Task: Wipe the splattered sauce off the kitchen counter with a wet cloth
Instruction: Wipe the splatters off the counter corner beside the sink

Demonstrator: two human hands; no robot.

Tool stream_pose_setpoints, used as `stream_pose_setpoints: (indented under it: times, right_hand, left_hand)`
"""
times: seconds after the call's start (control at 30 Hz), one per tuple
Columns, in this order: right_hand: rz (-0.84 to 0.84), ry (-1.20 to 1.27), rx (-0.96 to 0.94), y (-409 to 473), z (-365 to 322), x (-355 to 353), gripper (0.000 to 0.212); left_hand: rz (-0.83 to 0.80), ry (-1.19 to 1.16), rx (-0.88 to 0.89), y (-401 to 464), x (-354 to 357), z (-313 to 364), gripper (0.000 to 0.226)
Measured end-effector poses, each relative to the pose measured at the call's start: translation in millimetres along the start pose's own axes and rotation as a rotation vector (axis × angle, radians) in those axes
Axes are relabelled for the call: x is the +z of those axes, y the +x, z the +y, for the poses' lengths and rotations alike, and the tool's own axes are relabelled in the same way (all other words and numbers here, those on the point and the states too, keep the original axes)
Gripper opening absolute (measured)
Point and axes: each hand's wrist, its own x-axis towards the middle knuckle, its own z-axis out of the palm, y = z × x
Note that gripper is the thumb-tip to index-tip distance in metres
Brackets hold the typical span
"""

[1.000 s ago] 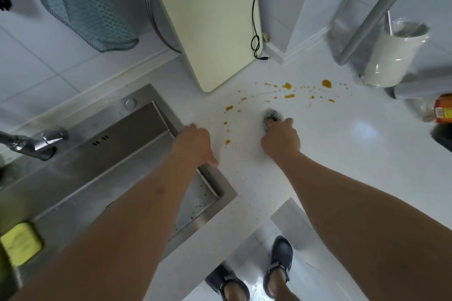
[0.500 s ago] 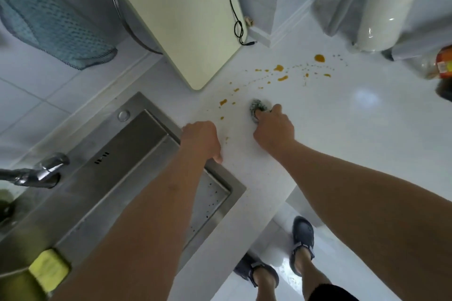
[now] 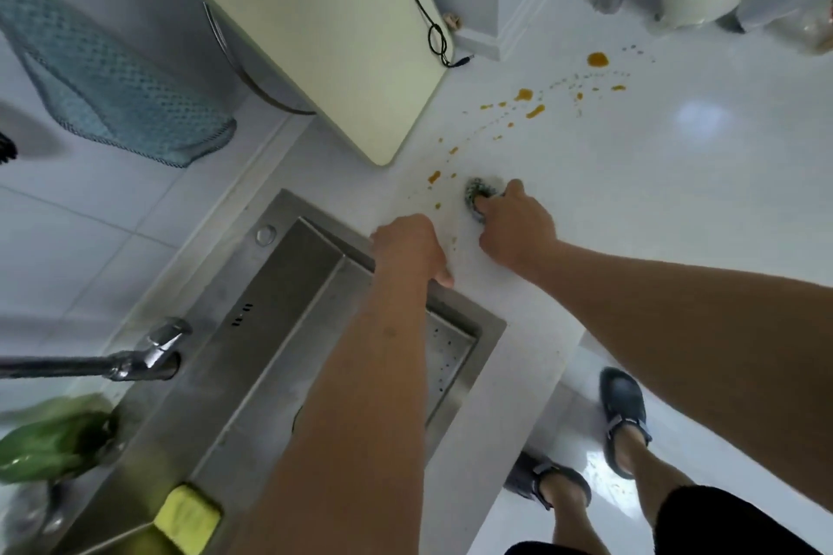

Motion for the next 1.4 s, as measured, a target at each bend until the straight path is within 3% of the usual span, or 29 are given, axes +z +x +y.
stream_pose_setpoints:
  times: [0.2, 0.33, 0.4, 0.47, 0.57, 0.67, 0.73, 0.8, 0.9, 0.97, 1.07, 1.17, 1.23, 1.3, 1.4]
  right_hand:
    - [-0.163, -0.187, -0.393, -21, 2, -10, 0.05]
    - [-0.041, -0.21, -0.2, 3, 38, -23, 0.042]
    - [0.019, -0.15, -0.057, 8, 34, -20, 0.038]
    - [0.017, -0.101, -0.031, 0, 12, -12, 0.037]
    - [-0.077, -0.094, -0.243, -24, -21, 1, 0.041]
    - [-0.16, -0.172, -0.441, -24, -5, -6, 0.045]
    - [-0.103, -0.206, -0.335, -1, 26, -19, 0.047]
    - [-0.009, -0.189, -0.102, 24, 53, -33, 0.045]
    - [0.043, -0.101, 0.103, 44, 46, -35, 0.044]
    - [0.042, -0.088, 0.018, 36, 17, -23, 0.047]
    - [-0.035, -0.121, -0.274, 0, -14, -2, 0.053]
    - [-0.132, -0.177, -0.474, -12, 12, -1, 0.052]
    - [-0.082, -0.192, -0.394, -1, 47, -12, 0.049]
    - [0.028, -0.162, -0.165, 20, 70, -23, 0.053]
    - [0.085, -0.091, 0.064, 41, 44, -24, 0.055]
  left_hand:
    - [0.018, 0.01, -0.013, -6, -6, 5, 0.061]
    - [-0.025, 0.008, 0.0, -8, -9, 7, 0.061]
    - [-0.028, 0.0, -0.009, -7, -7, 7, 0.064]
    - [0.005, -0.023, -0.008, -6, -2, 3, 0.062]
    - [0.055, -0.028, 0.015, -8, 3, -1, 0.057]
    - [0.078, -0.004, 0.045, -8, 9, -3, 0.058]
    - [0.058, -0.037, 0.037, -9, 11, -7, 0.06]
    - [0.044, -0.065, 0.032, -10, 11, -9, 0.061]
    - [0.038, -0.09, 0.025, -8, 10, -9, 0.06]
    - [0.053, -0.103, 0.019, -7, 9, -9, 0.061]
    - [0.077, -0.117, 0.013, -9, 9, -8, 0.061]
    - [0.038, -0.104, -0.013, -11, 11, -8, 0.075]
    - [0.017, -0.117, -0.022, -9, 10, -10, 0.078]
    - [0.003, -0.119, 0.007, -10, 6, -11, 0.067]
    - [0.032, -0.077, 0.062, -12, -2, -11, 0.057]
